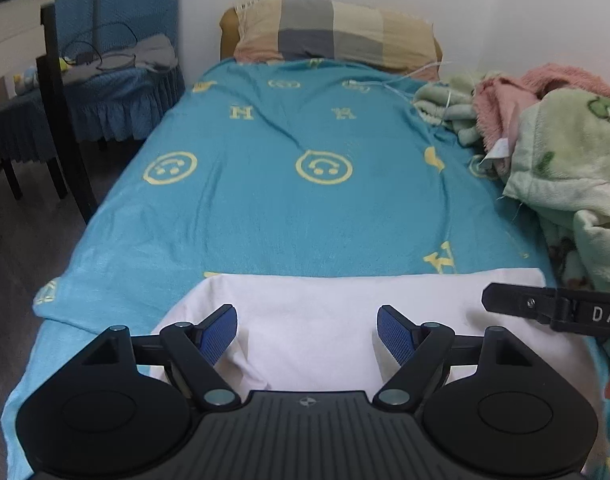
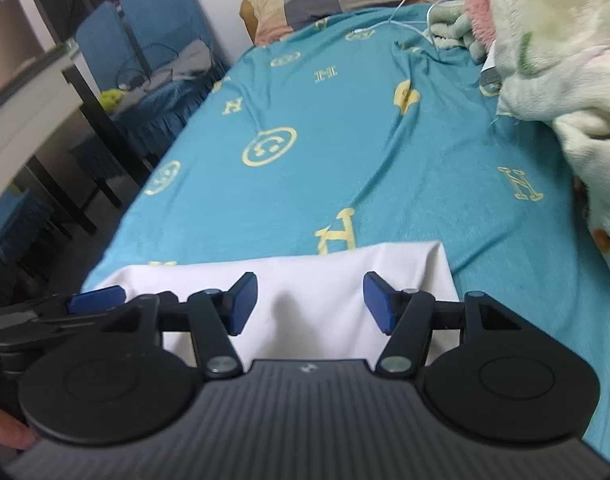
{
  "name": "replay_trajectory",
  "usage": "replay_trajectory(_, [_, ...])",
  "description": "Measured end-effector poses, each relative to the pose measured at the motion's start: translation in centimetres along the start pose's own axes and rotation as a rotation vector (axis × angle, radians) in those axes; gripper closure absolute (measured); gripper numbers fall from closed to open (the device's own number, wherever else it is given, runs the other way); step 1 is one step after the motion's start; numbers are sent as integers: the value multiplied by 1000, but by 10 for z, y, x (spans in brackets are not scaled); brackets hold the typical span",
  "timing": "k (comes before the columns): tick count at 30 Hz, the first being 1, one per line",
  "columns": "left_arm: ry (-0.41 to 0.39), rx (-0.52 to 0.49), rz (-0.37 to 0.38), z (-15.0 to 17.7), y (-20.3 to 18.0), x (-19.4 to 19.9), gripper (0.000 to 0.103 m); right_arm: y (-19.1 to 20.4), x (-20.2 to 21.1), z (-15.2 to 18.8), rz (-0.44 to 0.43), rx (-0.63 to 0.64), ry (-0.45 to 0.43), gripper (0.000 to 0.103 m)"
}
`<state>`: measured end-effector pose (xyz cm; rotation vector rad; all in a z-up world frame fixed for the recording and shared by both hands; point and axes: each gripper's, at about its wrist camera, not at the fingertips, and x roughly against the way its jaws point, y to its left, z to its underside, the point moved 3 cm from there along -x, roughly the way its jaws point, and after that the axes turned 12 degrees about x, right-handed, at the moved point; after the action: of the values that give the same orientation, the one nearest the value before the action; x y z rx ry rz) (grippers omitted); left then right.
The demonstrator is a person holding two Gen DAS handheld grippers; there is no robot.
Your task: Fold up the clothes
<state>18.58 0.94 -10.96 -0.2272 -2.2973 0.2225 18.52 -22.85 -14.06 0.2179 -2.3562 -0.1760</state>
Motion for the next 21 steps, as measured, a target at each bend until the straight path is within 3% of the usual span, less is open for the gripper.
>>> replay_trajectory(9, [28, -6, 21, 36, -2, 70, 22, 22, 67, 23, 55, 41, 6, 42])
replay_trajectory(16, [129, -21, -26, 56, -3, 47, 21, 18, 47, 50, 93, 6, 94, 42])
replay_trajectory(21, [150, 7, -24, 58, 5, 42, 21, 18, 36, 55, 98, 29, 122, 42])
